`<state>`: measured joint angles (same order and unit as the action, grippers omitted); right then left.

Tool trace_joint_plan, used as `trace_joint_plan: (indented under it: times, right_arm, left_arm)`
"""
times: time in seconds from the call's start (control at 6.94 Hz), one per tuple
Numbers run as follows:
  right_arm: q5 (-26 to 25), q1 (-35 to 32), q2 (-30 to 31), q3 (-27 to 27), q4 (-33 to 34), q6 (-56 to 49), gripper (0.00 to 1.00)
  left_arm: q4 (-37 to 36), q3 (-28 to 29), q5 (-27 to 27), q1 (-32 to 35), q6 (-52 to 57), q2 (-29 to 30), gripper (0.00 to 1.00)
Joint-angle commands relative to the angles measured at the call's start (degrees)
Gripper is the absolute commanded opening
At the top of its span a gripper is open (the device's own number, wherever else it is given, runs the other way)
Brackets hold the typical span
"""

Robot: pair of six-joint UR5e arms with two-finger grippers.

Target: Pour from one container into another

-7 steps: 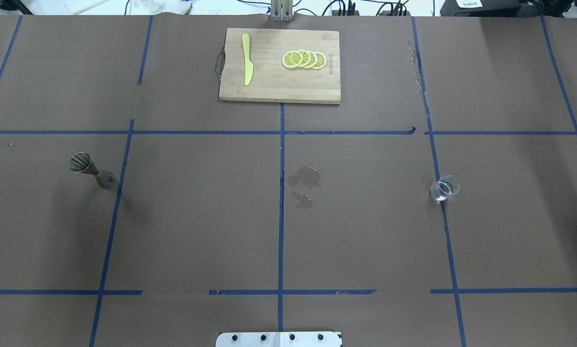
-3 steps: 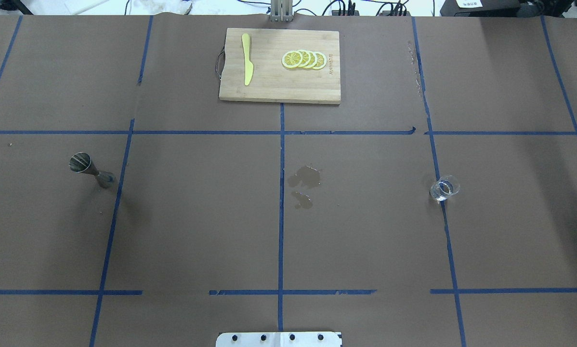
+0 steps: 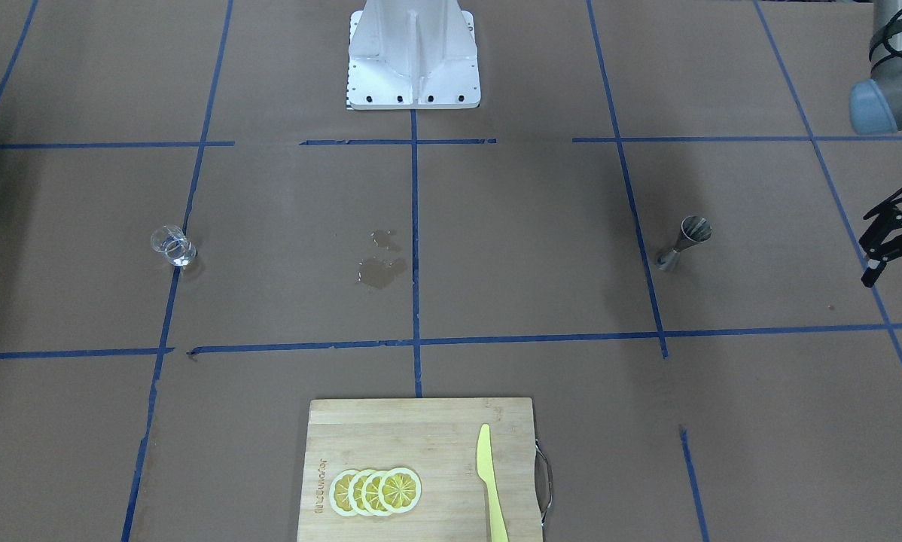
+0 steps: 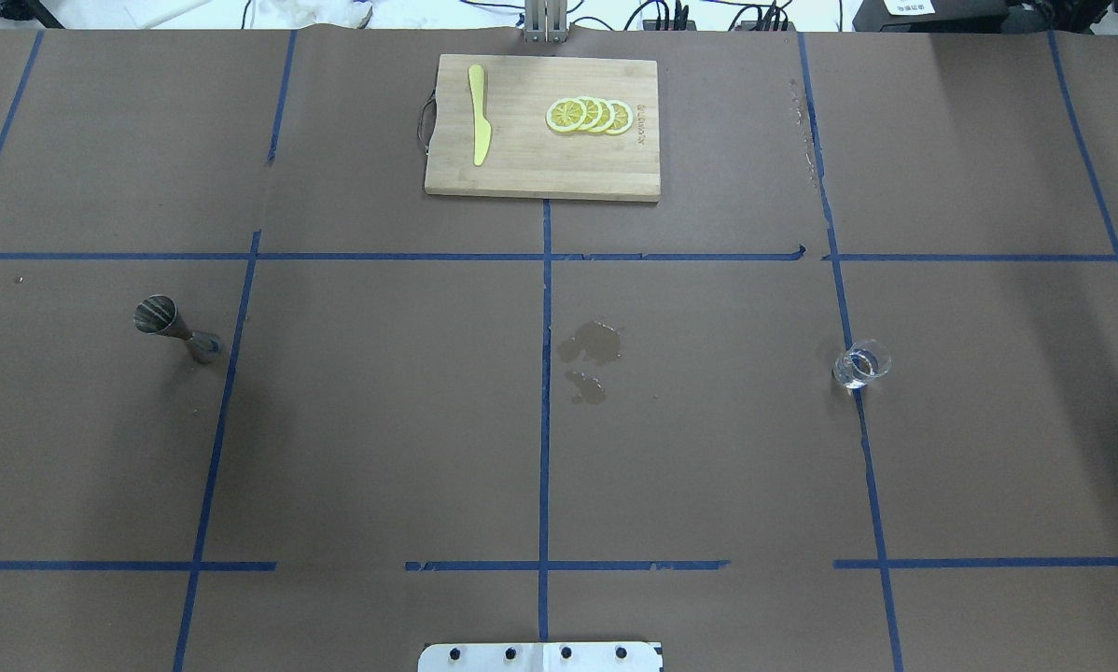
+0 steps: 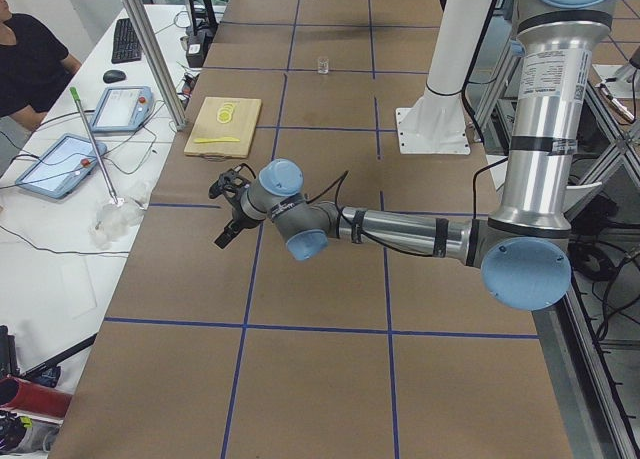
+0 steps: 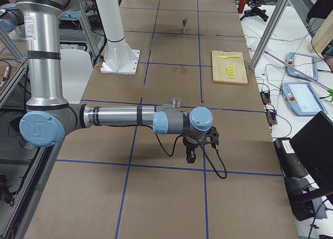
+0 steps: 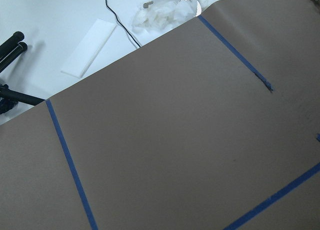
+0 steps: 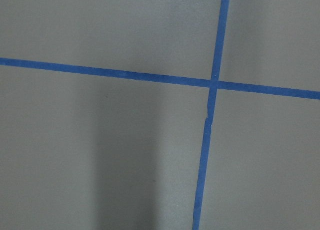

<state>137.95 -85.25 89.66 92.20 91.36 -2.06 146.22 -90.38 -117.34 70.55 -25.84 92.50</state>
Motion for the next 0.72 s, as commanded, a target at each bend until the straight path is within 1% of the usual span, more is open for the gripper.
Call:
trace_joint_plan:
  times: [0.0,0.14,0.29,0.43,0.58]
  right_arm:
    - [-0.2,0.0,0.2,0.0,-2.6,0.0,1.0]
    - [-0.3,0.0,0.4,0.0,-4.2,0.0,1.0]
    - [-0.3,0.0,0.7,-0.1,-5.6,-0.1,1.0]
    - [-0.3,0.1,1.0,-0.1,-7.5,-0.2,1.0]
    - [-0.6,0.8,1.1,-0.3,-8.5,-0.2,1.0]
  left_arm:
    - [15.3,-1.1,11.0,-8.5,-12.8,-6.7,1.0]
    - [17.8,-3.9,19.8,-15.1,-18.4,-9.2,1.0]
    - [17.9,-6.4,28.1,-22.7,-24.4,-10.6,1.0]
    - [18.5,-10.7,32.7,-26.0,-25.7,-13.8,1.0]
    - [20.7,-12.8,36.5,-29.3,-30.4,-16.9,1.0]
